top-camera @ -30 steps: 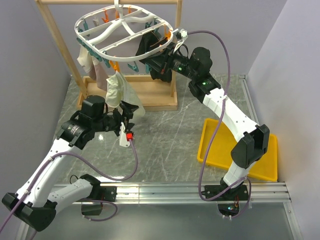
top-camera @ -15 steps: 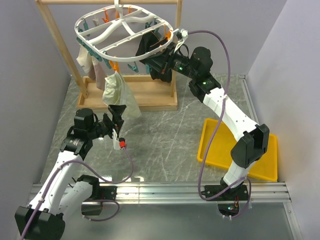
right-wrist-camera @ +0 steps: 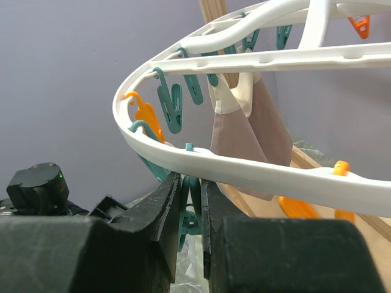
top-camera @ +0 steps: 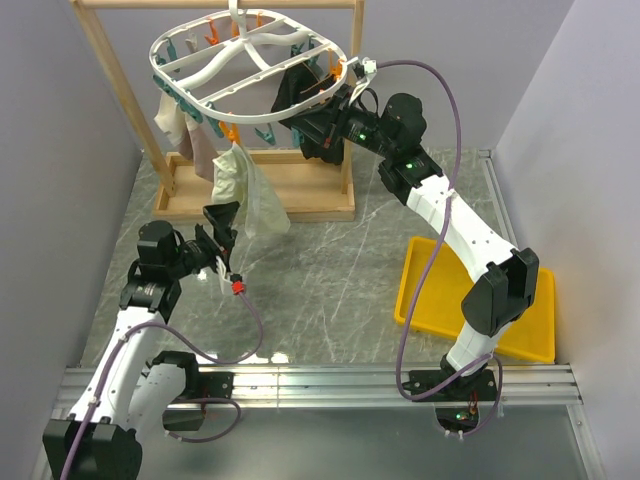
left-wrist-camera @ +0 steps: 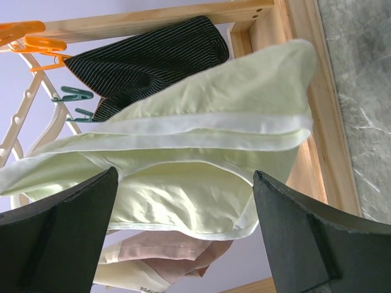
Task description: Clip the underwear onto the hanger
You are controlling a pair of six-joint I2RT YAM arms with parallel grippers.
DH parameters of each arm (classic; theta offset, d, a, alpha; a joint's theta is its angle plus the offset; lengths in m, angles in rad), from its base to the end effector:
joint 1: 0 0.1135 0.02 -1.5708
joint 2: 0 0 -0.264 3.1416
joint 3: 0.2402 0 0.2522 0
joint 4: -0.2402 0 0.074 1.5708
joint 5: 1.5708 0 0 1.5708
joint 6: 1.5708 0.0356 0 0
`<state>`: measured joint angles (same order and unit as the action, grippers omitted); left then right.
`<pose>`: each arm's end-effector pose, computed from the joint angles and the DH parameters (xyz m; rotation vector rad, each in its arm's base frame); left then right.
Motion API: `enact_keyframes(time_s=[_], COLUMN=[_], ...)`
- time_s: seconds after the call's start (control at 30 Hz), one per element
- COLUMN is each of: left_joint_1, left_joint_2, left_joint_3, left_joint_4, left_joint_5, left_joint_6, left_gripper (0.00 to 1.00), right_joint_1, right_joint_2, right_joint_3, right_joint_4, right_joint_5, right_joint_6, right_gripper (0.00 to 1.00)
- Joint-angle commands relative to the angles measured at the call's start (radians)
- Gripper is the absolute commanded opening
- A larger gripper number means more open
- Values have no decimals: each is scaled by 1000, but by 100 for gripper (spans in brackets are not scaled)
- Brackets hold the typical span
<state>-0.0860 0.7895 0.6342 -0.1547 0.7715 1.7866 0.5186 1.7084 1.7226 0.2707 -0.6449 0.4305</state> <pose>0.1774 -0.0402 0.2920 1.7101 0.6172 0.4889 0.3356 0.2162 0.4673 -0.6485 1.2973 1.2016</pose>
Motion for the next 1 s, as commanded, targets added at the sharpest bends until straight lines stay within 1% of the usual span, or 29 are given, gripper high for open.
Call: enact_keyframes(time_s=[0.0, 0.1, 0.13, 0.23, 0.33, 0.6, 0.83, 0.97], left_joint_1=[8, 9, 9, 9, 9, 11, 29, 32], left_joint_2=[16, 36, 46, 76, 102, 146, 155, 152], left_joint_3=[-24, -39, -41, -33, -41, -67, -76, -74], left_joint_4=[107, 149, 187, 188, 210, 310, 308, 305], left_joint_5=[63, 78, 89, 100, 94, 54, 68, 74], left_joint_6=[37, 56, 59, 85, 120, 152, 223, 223], left_gripper=[98, 99, 99, 99, 99, 99, 99, 99], right_joint_1=[-2, -3, -3, -6, -9, -8, -9, -9], right_joint_2=[8, 8, 7, 5, 5, -3, 0, 2], right_joint_3=[38, 37, 35, 34, 35, 31, 35, 34], right_joint_4=[25, 25, 25, 24, 22, 22, 27, 28], right_joint_5=[-64, -67, -67, -68, -68, -73, -78, -79], right_joint_6=[16, 19, 19, 20, 24, 25, 34, 36], right_gripper=[0, 0, 0, 0, 0, 0, 0, 0])
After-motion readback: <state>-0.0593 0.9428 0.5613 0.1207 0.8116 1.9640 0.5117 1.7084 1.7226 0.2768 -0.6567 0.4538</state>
